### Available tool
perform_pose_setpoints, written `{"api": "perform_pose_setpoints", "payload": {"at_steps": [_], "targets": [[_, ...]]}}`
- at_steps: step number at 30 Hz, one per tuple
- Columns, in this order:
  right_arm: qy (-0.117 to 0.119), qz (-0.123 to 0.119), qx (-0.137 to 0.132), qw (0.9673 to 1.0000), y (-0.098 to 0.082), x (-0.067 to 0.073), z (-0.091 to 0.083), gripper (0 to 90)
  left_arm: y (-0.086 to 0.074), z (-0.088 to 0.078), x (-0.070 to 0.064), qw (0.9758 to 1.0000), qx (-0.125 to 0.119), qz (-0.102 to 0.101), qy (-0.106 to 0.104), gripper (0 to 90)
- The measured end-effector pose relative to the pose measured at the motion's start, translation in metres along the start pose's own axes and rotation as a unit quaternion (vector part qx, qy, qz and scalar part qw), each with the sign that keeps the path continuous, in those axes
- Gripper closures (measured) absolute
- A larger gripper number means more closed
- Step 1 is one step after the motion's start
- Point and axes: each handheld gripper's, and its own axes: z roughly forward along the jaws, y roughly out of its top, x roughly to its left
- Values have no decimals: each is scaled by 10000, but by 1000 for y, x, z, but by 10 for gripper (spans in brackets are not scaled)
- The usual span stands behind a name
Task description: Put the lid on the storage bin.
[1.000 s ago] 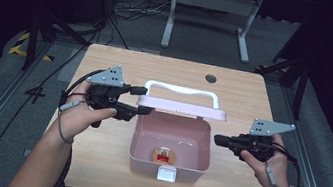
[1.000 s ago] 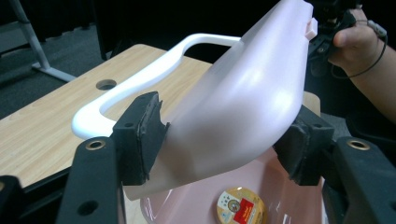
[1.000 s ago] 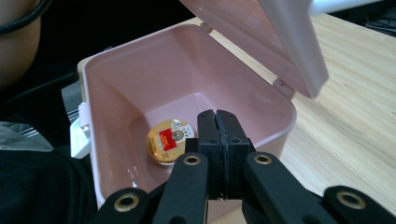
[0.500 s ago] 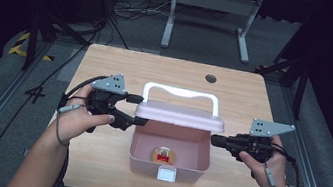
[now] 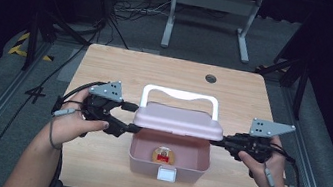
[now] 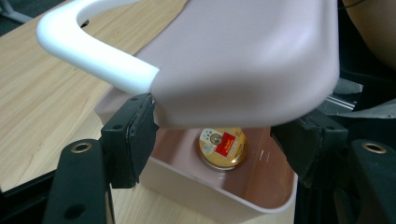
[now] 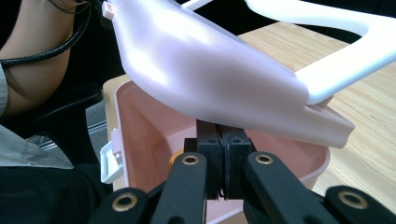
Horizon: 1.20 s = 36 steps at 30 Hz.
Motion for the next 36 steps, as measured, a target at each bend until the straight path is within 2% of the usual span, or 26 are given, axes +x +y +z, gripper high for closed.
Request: {"api": "perform_pose_setpoints", "payload": {"at_steps": [8, 13, 20, 25, 28, 31, 32, 33, 34, 36], "targets": [[30, -10, -3, 10000, 2, 0, 0, 893, -10, -10, 5, 9998, 76, -110, 124, 325], [68, -38, -6, 10000, 4, 0, 1, 892, -17, -18, 11, 9994, 48, -274, 224, 326], [123, -32, -14, 9999, 6, 3, 1, 890, -21, -25, 22, 9967, -60, -514, 628, 327], [118, 26, -10, 9999, 6, 4, 0, 886, -28, -25, 36, 9920, -35, -778, 991, 327], [115, 21, 10, 9999, 6, 6, 0, 885, -32, -23, 44, 9894, -25, -908, 1134, 327], [97, 29, 36, 9999, 5, 7, -1, 885, -37, -21, 54, 9857, -35, -1044, 1322, 328], [94, 25, 39, 9999, 5, 8, -2, 885, -38, -20, 58, 9847, -92, -1076, 1370, 330], [94, 25, 39, 9999, 5, 8, -2, 885, -38, -20, 58, 9847, -92, -1076, 1370, 334], [78, 33, 46, 10000, 5, 9, -2, 885, -40, -20, 63, 9829, -243, -1181, 1392, 334], [74, 50, 41, 10000, 4, 10, -2, 886, -41, -20, 67, 9795, -346, -1284, 1510, 334]]}}
